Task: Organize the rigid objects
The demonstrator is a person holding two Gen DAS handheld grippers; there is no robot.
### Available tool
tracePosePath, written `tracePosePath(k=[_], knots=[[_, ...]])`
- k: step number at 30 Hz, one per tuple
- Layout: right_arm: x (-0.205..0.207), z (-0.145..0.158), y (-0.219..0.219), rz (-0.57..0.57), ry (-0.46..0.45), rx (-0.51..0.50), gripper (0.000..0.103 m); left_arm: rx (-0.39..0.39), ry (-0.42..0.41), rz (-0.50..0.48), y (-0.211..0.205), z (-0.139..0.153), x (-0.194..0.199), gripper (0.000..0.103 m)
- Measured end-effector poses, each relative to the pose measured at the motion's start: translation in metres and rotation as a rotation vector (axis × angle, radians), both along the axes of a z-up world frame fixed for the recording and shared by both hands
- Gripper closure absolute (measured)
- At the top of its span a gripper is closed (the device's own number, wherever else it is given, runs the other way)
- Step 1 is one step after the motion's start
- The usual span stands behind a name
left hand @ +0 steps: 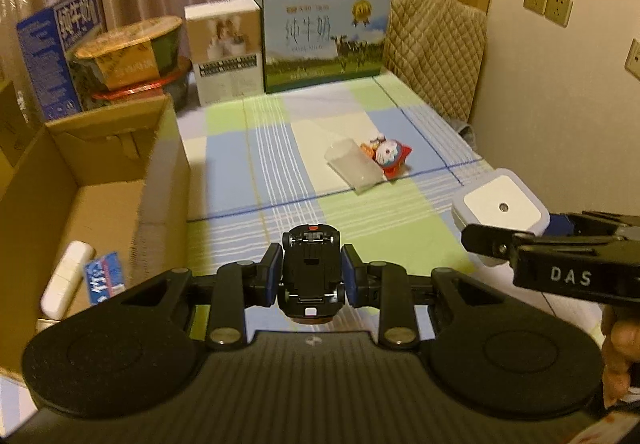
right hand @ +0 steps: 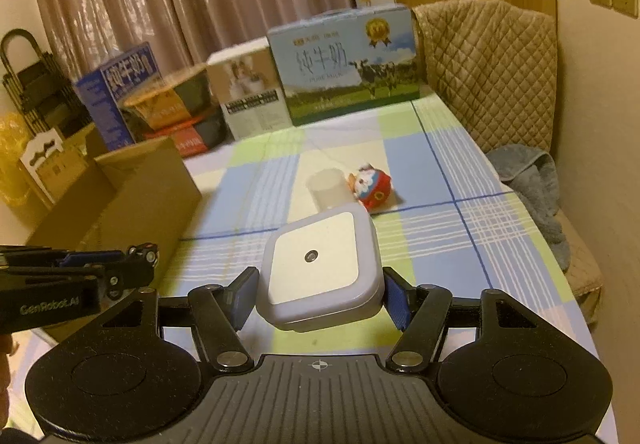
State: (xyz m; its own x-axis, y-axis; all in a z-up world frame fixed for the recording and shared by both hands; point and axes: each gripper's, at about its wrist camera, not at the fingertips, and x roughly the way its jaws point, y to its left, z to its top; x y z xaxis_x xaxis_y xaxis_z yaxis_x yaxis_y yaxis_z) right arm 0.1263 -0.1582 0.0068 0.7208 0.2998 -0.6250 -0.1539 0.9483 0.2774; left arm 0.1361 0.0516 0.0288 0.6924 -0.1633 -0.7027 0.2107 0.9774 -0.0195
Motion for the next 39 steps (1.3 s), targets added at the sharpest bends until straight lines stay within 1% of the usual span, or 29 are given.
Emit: tracePosePath(k=[5, 10, 18, 22, 31, 35, 39], knots=[[-0.016, 0.021, 0.013, 0.018, -0.024, -0.002, 0.041, -0.001, -0.038, 0.012, 0.013, 0.022, -0.016, 0.077], [-0.03, 0.039, 0.033, 0.059, -0.056, -0.015, 0.041, 0.0, -0.066, 0.034, 0.029, 0.037, -0.029, 0.077], [-0.037, 0.053, 0.07, 0.131, -0.075, -0.007, 0.041, -0.006, -0.093, 0.074, 0.068, 0.057, -0.046, 0.077], [-0.038, 0.059, 0.091, 0.173, -0.083, 0.002, 0.041, 0.02, -0.102, 0.109, 0.098, 0.064, -0.051, 0.077], [-0.02, 0.067, 0.15, 0.282, -0.077, 0.025, 0.041, 0.075, -0.079, 0.182, 0.165, 0.064, -0.055, 0.077], [-0.008, 0.066, 0.177, 0.333, -0.069, 0.036, 0.041, 0.083, -0.068, 0.206, 0.188, 0.06, -0.05, 0.077], [0.003, 0.062, 0.205, 0.379, -0.065, 0.021, 0.041, 0.084, -0.045, 0.222, 0.209, 0.052, -0.043, 0.077]])
